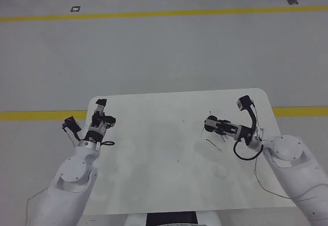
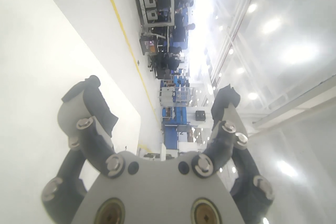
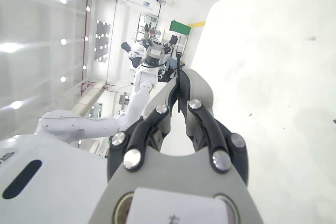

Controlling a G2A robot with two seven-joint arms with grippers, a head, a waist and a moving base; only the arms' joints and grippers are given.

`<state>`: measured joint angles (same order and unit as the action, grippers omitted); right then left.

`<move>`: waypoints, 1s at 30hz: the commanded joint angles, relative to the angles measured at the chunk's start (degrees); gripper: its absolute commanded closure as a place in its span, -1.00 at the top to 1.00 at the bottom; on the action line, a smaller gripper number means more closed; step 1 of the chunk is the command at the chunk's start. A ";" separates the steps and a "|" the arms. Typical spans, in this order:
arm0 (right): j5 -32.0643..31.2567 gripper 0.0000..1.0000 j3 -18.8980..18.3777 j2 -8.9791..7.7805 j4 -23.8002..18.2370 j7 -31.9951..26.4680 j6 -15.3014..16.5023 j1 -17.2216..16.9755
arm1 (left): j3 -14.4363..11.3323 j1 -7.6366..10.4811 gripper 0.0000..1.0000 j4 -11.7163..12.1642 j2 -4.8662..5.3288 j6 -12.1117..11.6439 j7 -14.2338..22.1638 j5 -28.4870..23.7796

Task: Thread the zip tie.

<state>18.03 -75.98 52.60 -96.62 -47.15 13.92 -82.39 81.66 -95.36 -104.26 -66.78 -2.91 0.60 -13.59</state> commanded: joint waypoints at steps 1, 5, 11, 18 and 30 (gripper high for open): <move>1.73 -1.00 0.23 0.21 0.63 1.12 -0.84 0.00 | -3.57 2.80 1.00 1.03 -0.55 -1.80 -3.15 3.64; 2.85 -1.00 0.34 0.38 1.57 2.02 -2.29 0.16 | -5.84 4.63 1.00 1.92 -1.00 -3.37 -5.79 5.87; 2.85 -1.00 0.34 0.38 1.57 2.02 -2.29 0.16 | -5.84 4.63 1.00 1.92 -1.00 -3.37 -5.79 5.87; 2.85 -1.00 0.34 0.38 1.57 2.02 -2.29 0.16 | -6.84 5.14 1.00 1.59 -1.03 -3.41 -4.58 7.62; 2.85 -1.00 0.34 0.38 1.57 2.02 -2.29 0.16 | -22.77 15.18 1.00 6.26 -3.26 -5.49 -7.22 30.41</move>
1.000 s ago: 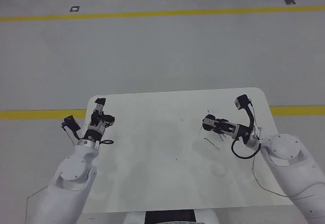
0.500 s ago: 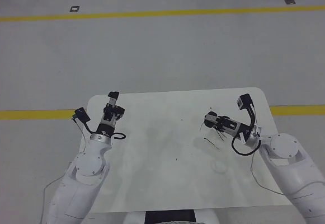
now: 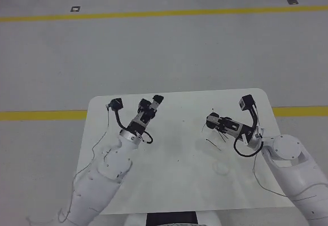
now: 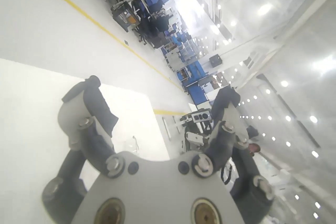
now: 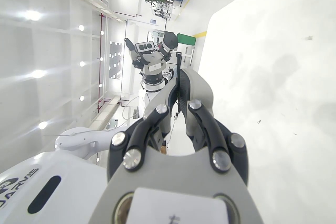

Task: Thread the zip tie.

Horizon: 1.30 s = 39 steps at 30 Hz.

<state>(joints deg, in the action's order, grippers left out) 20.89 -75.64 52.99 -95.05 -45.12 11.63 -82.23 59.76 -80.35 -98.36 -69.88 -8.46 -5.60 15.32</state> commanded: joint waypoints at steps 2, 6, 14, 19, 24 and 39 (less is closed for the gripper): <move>0.00 -1.00 0.00 0.00 0.00 0.00 0.00 0.00 | -0.87 0.17 1.00 0.36 -0.16 0.06 -1.02 1.50; 0.00 -1.00 0.00 0.00 0.00 0.00 0.00 0.00 | -0.87 0.17 1.00 0.36 -0.16 0.06 -1.02 1.50; 0.00 -1.00 0.00 0.00 0.00 0.00 0.00 0.00 | -3.15 1.20 1.00 -0.71 0.56 -1.86 2.71 20.17; 0.00 -1.00 0.00 0.00 0.00 0.00 0.00 0.00 | -6.96 3.38 1.00 0.50 1.29 2.43 0.41 54.14; 0.00 -1.00 0.00 0.00 0.00 0.00 0.00 0.00 | -6.96 3.38 1.00 0.50 1.29 2.43 0.41 54.14; 0.00 -1.00 0.00 0.00 0.00 0.00 0.00 0.00 | -10.50 1.35 1.00 -1.66 2.02 -2.84 -2.97 66.69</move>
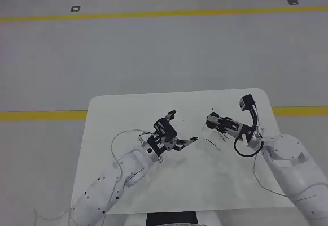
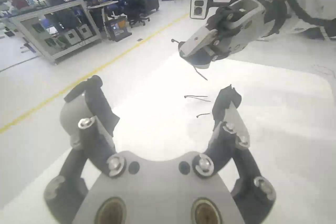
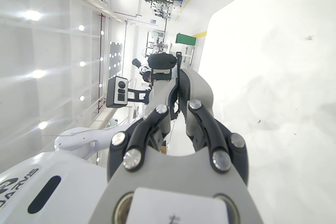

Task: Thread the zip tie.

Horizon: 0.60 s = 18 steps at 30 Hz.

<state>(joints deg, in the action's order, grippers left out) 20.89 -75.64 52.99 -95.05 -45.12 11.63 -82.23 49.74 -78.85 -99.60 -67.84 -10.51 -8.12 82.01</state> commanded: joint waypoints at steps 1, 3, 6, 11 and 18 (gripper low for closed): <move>0.00 -1.00 0.00 0.00 0.00 0.00 0.00 0.00 | -0.58 -0.02 1.00 -0.53 -0.02 -1.18 -0.64 0.18; 0.00 -1.00 0.00 0.00 0.00 0.00 0.00 0.00 | -0.58 0.08 1.00 -0.57 0.00 -1.12 -0.58 0.62; 0.00 -1.00 0.00 0.00 0.00 0.00 0.00 0.00 | -0.58 0.08 1.00 -0.57 0.00 -1.12 -0.58 0.62; 0.00 -1.00 0.00 0.00 0.00 0.00 0.00 0.00 | -1.03 0.15 1.00 -0.47 -0.16 -0.42 -0.27 0.44; 1.95 -1.00 1.89 1.00 -0.82 7.24 -1.04 -0.69 | -4.05 1.18 1.00 0.85 -1.25 4.85 -0.57 1.96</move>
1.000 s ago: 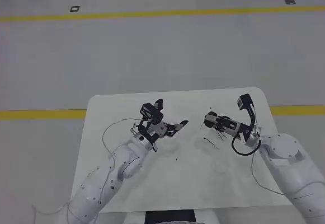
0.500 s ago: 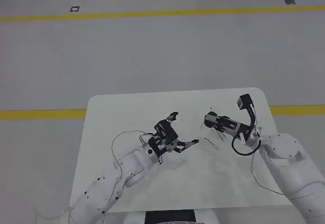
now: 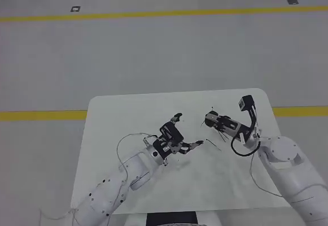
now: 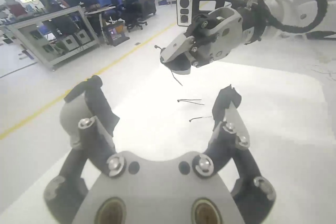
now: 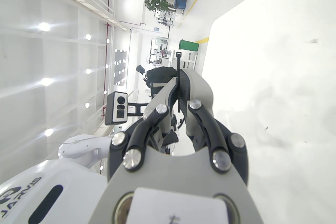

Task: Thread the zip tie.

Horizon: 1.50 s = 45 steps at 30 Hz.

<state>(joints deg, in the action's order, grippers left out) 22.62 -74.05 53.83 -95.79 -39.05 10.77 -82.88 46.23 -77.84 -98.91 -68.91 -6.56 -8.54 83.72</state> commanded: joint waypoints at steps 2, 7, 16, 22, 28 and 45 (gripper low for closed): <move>0.98 -1.00 1.13 0.53 -0.31 3.40 -0.82 -0.10 | -1.33 0.39 1.00 0.57 -0.64 3.64 -0.85 0.37; 0.52 -1.00 1.79 0.74 -0.44 4.51 -1.45 -0.01 | -2.05 0.66 1.00 0.80 -0.89 4.42 -1.20 0.76; -0.54 -1.00 2.84 1.16 -1.67 5.93 -1.14 -0.54 | -2.63 0.72 1.00 1.98 -1.18 5.49 -0.96 1.42; -1.46 -1.00 3.15 1.53 -1.85 6.49 -0.56 -0.57 | -2.49 0.93 0.56 2.60 -1.44 7.14 -0.89 2.02; -2.54 -1.00 3.07 1.79 -2.00 6.81 -0.42 -0.75 | -1.89 0.51 -0.26 2.57 -1.45 7.70 -1.39 2.24; -3.65 -1.00 3.59 2.67 -2.44 6.69 -0.44 -0.56 | -1.74 0.67 -0.56 3.26 -1.86 6.70 -1.11 1.62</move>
<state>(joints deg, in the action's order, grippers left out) 19.01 -70.51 56.46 -98.24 -32.23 10.34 -83.47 44.48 -77.18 -95.67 -70.74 0.17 -9.68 85.37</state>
